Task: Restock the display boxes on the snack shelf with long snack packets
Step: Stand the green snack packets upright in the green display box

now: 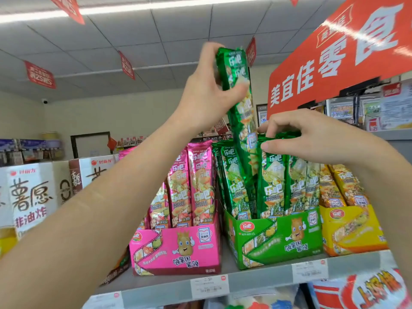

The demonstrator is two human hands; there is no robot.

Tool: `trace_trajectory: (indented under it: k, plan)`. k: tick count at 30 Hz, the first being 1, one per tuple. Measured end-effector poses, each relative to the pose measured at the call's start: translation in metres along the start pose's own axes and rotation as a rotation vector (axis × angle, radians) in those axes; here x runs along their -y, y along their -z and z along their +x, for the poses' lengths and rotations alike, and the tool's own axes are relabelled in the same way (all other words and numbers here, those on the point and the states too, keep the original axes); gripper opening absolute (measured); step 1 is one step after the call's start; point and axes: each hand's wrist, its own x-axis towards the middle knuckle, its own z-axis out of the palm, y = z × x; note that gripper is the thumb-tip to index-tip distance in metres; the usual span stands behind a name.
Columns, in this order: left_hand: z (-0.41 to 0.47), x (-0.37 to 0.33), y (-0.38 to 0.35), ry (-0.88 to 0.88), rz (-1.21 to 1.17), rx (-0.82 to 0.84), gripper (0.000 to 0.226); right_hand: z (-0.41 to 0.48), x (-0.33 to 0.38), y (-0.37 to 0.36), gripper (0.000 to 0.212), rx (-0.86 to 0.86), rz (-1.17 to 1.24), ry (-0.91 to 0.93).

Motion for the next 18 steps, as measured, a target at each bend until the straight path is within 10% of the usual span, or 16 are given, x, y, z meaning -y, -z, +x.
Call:
trace_trajectory:
  k: [9, 18]
  plan:
    - [-0.005, 0.01, -0.009, 0.132, -0.04, 0.347, 0.055, 0.001, -0.005, 0.009, 0.01, 0.071, 0.008, 0.068]
    - [0.004, 0.008, -0.006, -0.04, 0.428, 0.218, 0.062, -0.005, 0.002, 0.011, 0.013, 0.053, -0.109, 0.059]
